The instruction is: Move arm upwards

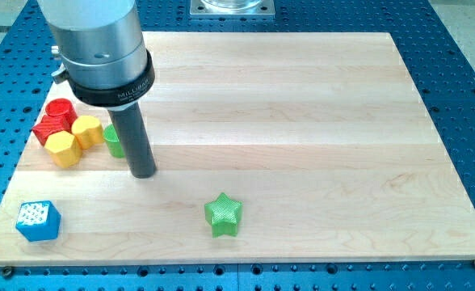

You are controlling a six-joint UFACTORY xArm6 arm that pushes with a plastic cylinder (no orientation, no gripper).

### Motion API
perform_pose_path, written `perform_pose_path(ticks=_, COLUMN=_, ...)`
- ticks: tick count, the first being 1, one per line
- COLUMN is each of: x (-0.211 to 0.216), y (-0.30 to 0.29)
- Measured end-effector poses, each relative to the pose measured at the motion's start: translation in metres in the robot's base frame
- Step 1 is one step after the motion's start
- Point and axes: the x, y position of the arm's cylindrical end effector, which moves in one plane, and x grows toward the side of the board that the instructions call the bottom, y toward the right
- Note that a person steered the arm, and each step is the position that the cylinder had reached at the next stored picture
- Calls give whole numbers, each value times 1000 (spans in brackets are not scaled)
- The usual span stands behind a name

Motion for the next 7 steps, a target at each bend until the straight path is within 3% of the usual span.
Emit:
perform_pose_path(ticks=6, x=-6, y=21)
perform_pose_path(ticks=7, x=-23, y=42)
